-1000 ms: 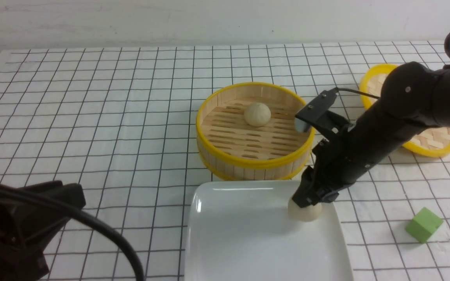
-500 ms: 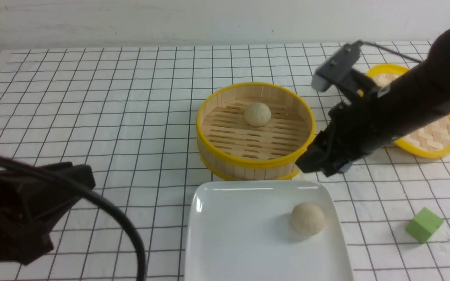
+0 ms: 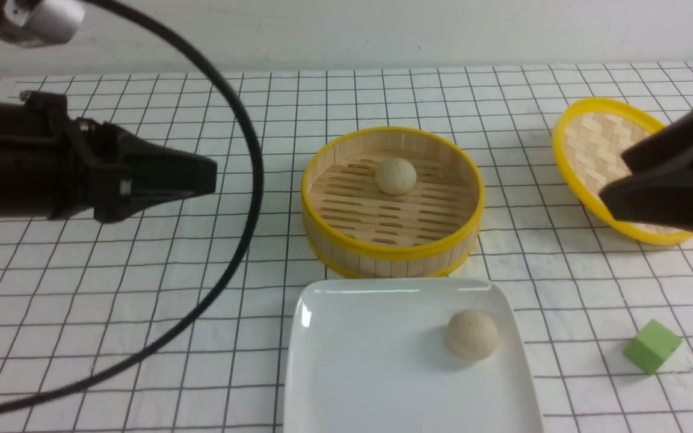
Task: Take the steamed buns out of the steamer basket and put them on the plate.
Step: Use the left arm to grab the steamed stuffed bun that is closest to it
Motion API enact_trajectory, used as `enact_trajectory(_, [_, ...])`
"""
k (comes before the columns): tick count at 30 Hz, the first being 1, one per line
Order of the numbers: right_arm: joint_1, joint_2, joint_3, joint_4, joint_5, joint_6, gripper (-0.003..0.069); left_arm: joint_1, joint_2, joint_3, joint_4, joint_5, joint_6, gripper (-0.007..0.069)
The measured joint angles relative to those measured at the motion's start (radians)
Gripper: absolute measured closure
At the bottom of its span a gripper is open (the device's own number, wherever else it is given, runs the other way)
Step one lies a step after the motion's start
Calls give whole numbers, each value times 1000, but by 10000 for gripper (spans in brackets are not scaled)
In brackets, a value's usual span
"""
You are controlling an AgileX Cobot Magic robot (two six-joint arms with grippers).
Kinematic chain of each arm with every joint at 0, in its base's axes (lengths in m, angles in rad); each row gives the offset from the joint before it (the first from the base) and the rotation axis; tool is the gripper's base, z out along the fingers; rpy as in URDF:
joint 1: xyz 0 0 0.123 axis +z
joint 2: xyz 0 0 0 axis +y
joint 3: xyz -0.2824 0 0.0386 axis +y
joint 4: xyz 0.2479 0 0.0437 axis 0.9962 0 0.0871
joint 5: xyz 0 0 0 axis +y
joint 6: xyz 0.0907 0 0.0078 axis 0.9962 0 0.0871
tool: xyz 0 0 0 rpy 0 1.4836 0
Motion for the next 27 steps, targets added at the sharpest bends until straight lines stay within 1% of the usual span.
enact_trajectory(2, [0, -25, 0, -24, 40, 33, 326, 0, 61, -54, 17, 23, 13, 382])
enact_trajectory(7, [0, -67, 0, -33, 111, 65, 326, -4, 130, -108, 33, 39, 45, 382])
enact_trajectory(9, [0, -101, 1, -24, 140, 84, 325, -29, 152, -122, 38, 13, 70, 382])
enact_trajectory(11, [0, -136, 1, -13, 155, 92, 324, -83, 162, -124, 43, -37, 97, 382])
enact_trajectory(12, [0, -145, 1, -11, 156, 92, 324, -89, 164, -124, 46, -48, 103, 382])
enact_trajectory(13, [0, -199, 1, -4, 156, 94, 324, -148, 175, -125, 56, -118, 122, 382])
enact_trajectory(17, [0, -308, 1, -5, 156, 95, 324, -273, 205, -125, 75, -312, 134, 382])
enact_trajectory(18, [0, -342, 1, -6, 156, 95, 324, -290, 214, -125, 78, -344, 135, 382])
enact_trajectory(19, [0, -384, 2, -9, 156, 96, 324, -327, 230, -125, 80, -417, 144, 382])
enact_trajectory(21, [0, -440, 11, -15, 155, 96, 324, -364, 256, -125, 80, -482, 159, 382])
enact_trajectory(22, [0, -482, 27, -17, 155, 96, 324, -390, 283, -125, 80, -550, 182, 382])
enact_trajectory(23, [0, -522, 48, -17, 155, 98, 324, -406, 305, -125, 80, -581, 194, 382])
enact_trajectory(27, [0, -611, 114, -17, 159, 103, 324, -437, 373, -125, 69, -693, 226, 382])
